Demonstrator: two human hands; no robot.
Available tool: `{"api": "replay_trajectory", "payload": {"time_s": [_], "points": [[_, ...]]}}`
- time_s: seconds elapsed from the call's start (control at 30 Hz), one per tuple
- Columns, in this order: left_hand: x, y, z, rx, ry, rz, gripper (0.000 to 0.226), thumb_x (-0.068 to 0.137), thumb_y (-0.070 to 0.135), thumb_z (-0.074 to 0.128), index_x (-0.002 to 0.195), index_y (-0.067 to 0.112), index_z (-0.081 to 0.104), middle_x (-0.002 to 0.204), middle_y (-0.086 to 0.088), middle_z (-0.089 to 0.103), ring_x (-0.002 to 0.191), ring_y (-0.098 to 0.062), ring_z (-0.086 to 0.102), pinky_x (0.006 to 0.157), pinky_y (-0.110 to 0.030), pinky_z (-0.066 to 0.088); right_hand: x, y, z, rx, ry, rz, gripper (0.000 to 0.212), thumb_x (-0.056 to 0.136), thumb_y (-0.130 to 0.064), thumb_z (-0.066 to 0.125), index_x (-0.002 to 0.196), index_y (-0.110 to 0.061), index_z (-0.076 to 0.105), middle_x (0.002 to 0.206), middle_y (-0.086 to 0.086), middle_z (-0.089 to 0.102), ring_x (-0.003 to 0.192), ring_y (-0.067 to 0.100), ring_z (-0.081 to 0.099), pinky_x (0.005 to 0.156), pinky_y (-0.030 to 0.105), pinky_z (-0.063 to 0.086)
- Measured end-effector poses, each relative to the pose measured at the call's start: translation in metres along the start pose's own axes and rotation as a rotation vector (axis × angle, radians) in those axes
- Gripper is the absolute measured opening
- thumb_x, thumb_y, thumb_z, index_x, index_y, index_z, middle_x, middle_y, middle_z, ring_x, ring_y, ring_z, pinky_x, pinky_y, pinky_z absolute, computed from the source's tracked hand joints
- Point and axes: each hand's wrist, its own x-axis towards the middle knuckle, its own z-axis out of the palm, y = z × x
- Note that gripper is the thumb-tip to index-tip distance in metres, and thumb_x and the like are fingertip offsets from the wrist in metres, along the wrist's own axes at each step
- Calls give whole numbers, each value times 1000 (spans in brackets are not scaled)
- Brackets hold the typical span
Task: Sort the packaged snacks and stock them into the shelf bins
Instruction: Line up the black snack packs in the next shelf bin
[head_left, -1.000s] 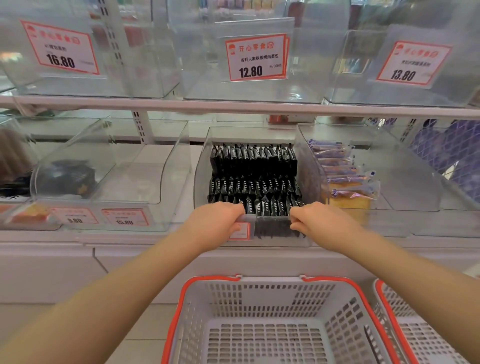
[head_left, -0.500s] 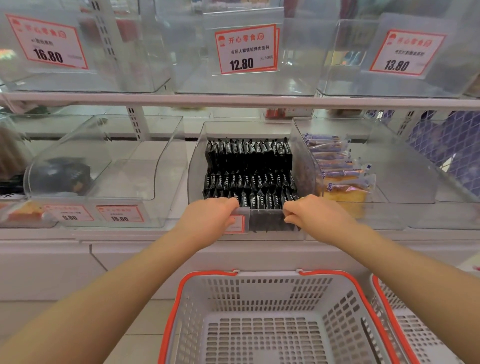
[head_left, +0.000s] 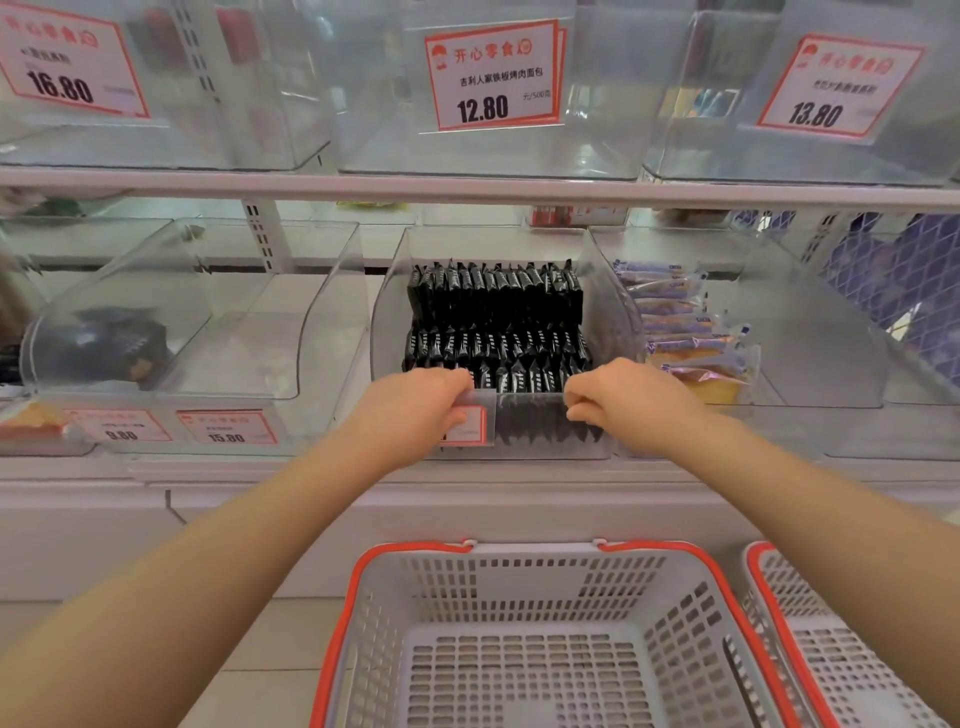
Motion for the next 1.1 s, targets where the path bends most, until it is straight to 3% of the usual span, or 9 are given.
{"api": "replay_trajectory", "payload": {"time_s": [0.23, 0.4, 0.53, 0.63, 0.73, 0.8, 0.9, 1.03, 1.1], "points": [[7, -4, 16, 30, 53, 9, 13, 95, 28, 46, 104, 19, 48, 110, 0, 59, 99, -24, 55, 65, -30, 31, 9, 3, 11, -41, 5, 19, 17, 98, -29, 43, 97, -17, 55, 98, 6, 64, 91, 28, 59, 68, 34, 47], [1, 0, 28, 27, 59, 19, 13, 95, 24, 46, 105, 16, 48, 110, -1, 59, 99, -25, 55, 67, -31, 31, 0, 0, 26, -88, 22, 32, 19, 100, -29, 38, 105, -18, 53, 107, 5, 62, 96, 28, 58, 67, 33, 41], [-3, -1, 25, -57, 40, 33, 16, 94, 30, 47, 101, 17, 52, 103, -1, 61, 94, -24, 56, 69, -31, 36, -1, -1, 24, -84, -11, 4, 24, 100, -33, 35, 95, -17, 52, 99, 4, 62, 92, 26, 58, 66, 33, 42], [8, -8, 9, -320, -18, -48, 24, 96, 34, 45, 97, 14, 60, 91, 0, 63, 86, -19, 58, 70, -28, 41, 8, -1, 7, 195, -26, 38, 43, 99, -40, 32, 80, -11, 58, 82, 5, 64, 79, 23, 59, 70, 34, 47], [29, -20, -4, -224, -54, -60, 18, 96, 19, 45, 101, 12, 61, 100, -4, 62, 94, -22, 56, 79, -29, 42, 27, 1, -1, 395, 86, 43, 27, 97, -24, 42, 89, -11, 64, 86, 0, 67, 77, 16, 60, 72, 28, 47], [41, -21, -7, -92, -200, -30, 17, 94, 17, 50, 106, 12, 61, 109, -6, 61, 99, -23, 56, 82, -29, 43, 45, 0, -1, 341, -27, -29, 14, 93, -20, 52, 98, -15, 64, 93, -4, 65, 83, 11, 58, 76, 24, 45], [57, -18, -8, 20, -395, 30, 29, 90, 25, 58, 117, 14, 59, 118, -6, 58, 107, -23, 54, 85, -29, 41, 71, -5, 7, 276, -274, -96, 28, 85, -27, 66, 110, -18, 61, 104, -1, 60, 96, 16, 56, 83, 26, 44], [73, -19, -7, -44, -459, 85, 41, 86, 33, 64, 123, 16, 56, 120, -5, 57, 107, -22, 53, 86, -29, 41, 94, -9, 21, 55, -311, -97, 46, 69, -42, 77, 98, -22, 48, 99, 0, 50, 91, 22, 51, 79, 35, 47], [80, -18, -1, -80, -466, 123, 42, 84, 37, 66, 119, 16, 58, 116, -5, 58, 105, -21, 53, 84, -28, 41, 98, -8, 25, -55, -228, -113, 39, 72, -39, 73, 92, -23, 45, 98, 0, 48, 93, 24, 52, 74, 36, 47]]}}
